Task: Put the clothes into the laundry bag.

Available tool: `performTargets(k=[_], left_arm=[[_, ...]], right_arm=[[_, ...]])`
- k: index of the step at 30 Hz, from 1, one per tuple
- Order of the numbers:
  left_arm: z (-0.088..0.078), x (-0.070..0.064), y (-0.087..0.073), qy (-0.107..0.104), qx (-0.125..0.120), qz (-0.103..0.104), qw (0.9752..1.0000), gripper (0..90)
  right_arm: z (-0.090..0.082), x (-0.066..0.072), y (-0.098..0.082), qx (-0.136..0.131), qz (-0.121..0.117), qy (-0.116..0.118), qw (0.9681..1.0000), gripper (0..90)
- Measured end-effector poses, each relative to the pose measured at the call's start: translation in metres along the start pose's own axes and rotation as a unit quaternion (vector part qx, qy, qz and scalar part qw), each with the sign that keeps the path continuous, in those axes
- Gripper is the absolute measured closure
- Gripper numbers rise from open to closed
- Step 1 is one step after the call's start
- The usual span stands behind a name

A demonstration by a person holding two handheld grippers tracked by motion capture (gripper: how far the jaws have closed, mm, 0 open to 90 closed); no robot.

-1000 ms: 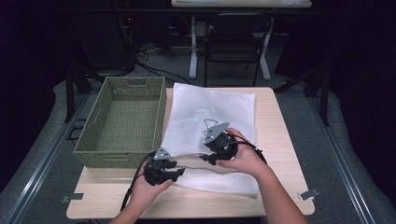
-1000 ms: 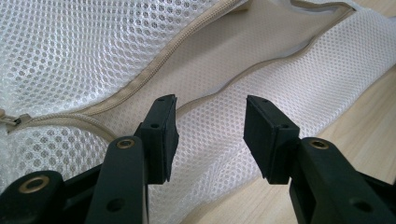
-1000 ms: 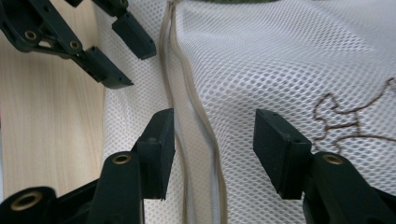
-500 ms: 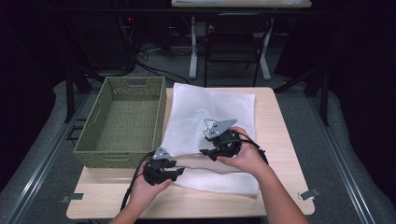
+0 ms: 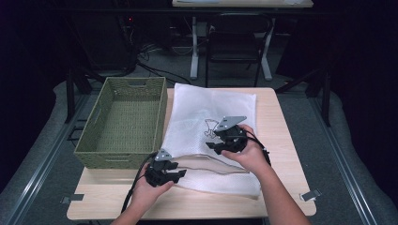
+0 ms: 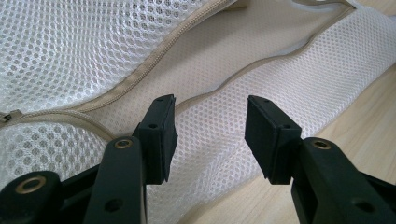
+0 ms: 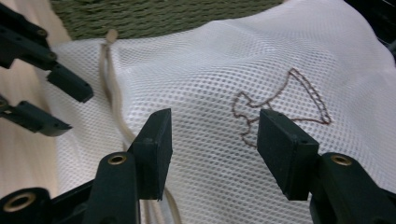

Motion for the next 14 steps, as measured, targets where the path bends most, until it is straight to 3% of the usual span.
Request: performTargets(k=[5,14], left_arm=[[0.000,0.000,0.000,0.001,0.000,-0.001,1.0000,52.5],[0.000,0.002,0.001,0.001,-0.003,-0.002,1.0000,52.0]], right_arm=[[-0.002,-0.013,-0.005,-0.007,0.017,-0.025,0.9995,45.3],[-0.005,-0.022,-0.010,-0.012,0.032,-0.037,0.9987,45.6]])
Point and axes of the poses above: each handheld gripper's, and its own axes: z roughly forward along the jaws, y roughly out of its top, x roughly to its left, the point moved 10 cm from there along z, roughly forward along the jaws, and after that the axes turned 12 degrees about y, right-handed, at the moved point
